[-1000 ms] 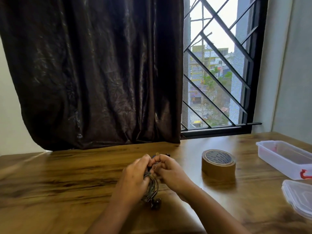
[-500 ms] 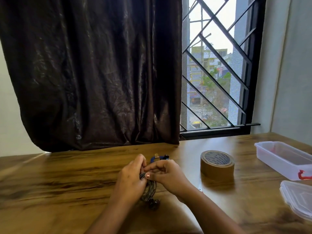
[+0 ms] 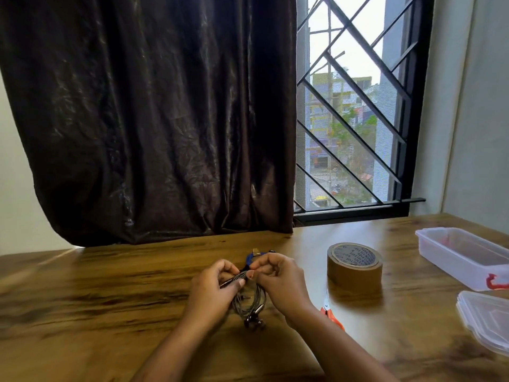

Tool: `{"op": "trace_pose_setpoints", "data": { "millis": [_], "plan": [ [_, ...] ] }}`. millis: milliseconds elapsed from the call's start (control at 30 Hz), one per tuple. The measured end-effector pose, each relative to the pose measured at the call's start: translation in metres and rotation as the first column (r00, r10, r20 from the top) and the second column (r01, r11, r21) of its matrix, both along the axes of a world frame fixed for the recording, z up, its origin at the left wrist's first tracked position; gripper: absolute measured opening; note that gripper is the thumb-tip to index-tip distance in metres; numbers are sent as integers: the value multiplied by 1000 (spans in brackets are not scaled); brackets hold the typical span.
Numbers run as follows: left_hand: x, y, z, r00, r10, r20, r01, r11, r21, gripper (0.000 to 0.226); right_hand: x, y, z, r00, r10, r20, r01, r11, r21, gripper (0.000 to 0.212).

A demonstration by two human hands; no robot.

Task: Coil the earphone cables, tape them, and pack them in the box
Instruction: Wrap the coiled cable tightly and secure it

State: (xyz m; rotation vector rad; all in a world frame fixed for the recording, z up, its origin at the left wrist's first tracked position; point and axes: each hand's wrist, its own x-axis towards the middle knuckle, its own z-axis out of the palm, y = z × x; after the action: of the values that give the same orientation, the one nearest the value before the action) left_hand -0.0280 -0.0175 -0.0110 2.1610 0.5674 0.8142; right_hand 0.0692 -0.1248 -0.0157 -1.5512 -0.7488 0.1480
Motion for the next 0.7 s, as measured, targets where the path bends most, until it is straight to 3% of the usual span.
{"op": "trace_pose_setpoints", "data": {
  "millis": [300, 500, 600, 700],
  "plan": [
    [3, 5, -6, 994, 99, -39, -98, 994, 43, 10, -3, 3, -5, 989, 84, -121, -90, 995, -43, 15],
    [-3, 25, -6, 984, 172, -55, -171, 985, 30, 6, -13, 3, -6, 956, 209, -206, -237, 964, -122, 38],
    [-7, 37, -6, 955, 241, -170, -232, 970, 75, 5, -18, 5, -6, 962, 229, -148, -253, 951, -178, 37],
    [-11, 45, -4, 906, 288, -310, -258, 957, 135, 9, -17, 6, -8, 974, 225, 7, -214, 933, -291, 28]
  ]
}}
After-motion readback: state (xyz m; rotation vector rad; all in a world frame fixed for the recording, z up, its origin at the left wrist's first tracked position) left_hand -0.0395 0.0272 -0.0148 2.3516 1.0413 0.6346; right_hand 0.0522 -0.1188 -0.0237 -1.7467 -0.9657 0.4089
